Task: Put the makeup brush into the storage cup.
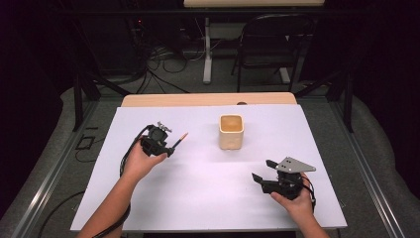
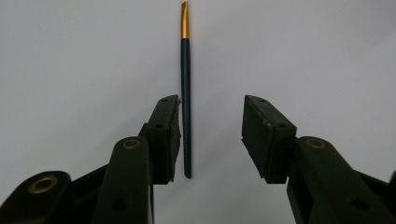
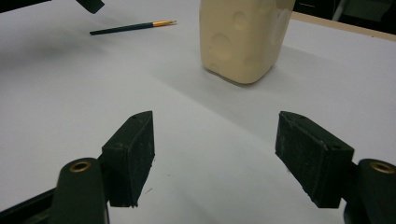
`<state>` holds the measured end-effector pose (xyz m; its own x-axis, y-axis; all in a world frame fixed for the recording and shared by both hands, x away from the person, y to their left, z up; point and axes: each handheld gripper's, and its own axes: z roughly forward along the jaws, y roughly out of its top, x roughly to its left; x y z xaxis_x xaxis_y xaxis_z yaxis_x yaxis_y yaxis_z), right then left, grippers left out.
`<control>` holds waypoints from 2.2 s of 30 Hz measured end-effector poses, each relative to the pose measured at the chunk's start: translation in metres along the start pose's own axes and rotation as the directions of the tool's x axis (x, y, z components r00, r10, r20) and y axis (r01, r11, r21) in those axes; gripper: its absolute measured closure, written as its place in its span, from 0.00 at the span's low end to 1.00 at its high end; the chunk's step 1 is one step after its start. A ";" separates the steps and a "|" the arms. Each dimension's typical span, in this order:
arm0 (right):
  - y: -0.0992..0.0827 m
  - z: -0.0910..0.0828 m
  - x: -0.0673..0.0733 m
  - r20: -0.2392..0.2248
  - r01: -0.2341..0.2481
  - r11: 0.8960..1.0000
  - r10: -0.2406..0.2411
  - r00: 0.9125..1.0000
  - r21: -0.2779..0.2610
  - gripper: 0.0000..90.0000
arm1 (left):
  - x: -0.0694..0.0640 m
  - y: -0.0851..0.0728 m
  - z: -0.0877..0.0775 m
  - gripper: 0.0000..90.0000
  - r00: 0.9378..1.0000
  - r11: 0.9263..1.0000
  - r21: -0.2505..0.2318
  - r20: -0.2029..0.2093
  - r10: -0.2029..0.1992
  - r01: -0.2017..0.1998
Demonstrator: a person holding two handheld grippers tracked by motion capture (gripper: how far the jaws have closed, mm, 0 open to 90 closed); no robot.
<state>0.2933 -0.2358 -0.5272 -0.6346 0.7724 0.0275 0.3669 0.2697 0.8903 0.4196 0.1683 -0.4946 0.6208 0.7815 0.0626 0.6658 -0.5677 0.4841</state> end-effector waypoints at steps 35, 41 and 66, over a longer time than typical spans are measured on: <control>0.000 -0.001 -0.002 -0.012 0.002 1.000 -0.002 1.000 -0.004 0.31 | 0.011 0.049 0.039 0.70 1.000 0.961 0.277 0.020 -0.023 0.016; 0.000 -0.001 -0.002 -0.012 -0.001 1.000 0.001 1.000 -0.002 0.31 | 0.009 0.051 0.044 0.72 1.000 0.954 0.300 0.012 -0.006 0.002; 0.000 -0.001 -0.002 -0.017 0.001 1.000 -0.001 1.000 -0.002 0.32 | 0.017 0.043 0.056 0.84 1.000 0.927 0.375 0.003 -0.028 0.024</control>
<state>0.2937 -0.2381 -0.5271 -0.6461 0.7625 0.0345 0.3649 0.2689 0.8914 0.4818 0.1433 -0.5217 0.6034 0.7961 0.0465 0.7874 -0.6040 0.1232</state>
